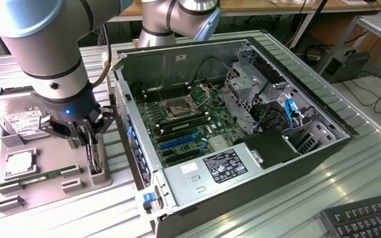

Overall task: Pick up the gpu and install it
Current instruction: 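Pick up the gpu and move the gpu toward the slot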

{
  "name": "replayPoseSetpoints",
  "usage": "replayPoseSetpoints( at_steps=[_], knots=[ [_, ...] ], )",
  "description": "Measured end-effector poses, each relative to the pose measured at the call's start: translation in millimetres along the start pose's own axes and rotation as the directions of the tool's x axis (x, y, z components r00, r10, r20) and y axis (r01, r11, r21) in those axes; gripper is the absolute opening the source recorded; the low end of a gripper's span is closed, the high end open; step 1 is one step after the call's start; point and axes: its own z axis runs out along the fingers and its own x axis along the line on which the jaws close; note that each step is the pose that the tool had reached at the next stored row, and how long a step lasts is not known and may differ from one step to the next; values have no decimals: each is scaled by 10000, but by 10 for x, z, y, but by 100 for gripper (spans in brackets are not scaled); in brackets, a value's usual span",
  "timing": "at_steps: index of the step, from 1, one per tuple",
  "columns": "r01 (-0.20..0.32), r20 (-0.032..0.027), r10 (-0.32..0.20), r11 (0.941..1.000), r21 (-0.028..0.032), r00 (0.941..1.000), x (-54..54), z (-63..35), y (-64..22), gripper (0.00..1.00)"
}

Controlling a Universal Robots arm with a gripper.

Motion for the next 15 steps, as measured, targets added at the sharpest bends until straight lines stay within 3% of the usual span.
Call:
replayPoseSetpoints(
  at_steps=[6,11,15],
  knots=[
    [38,-2,-38,10000,-2,10000,0,2,0,27],
    [542,-37,-542,9985,-25,9985,0,2,-1,27],
    [564,-40,-564,9984,-26,9984,0,2,-1,26]
  ],
)
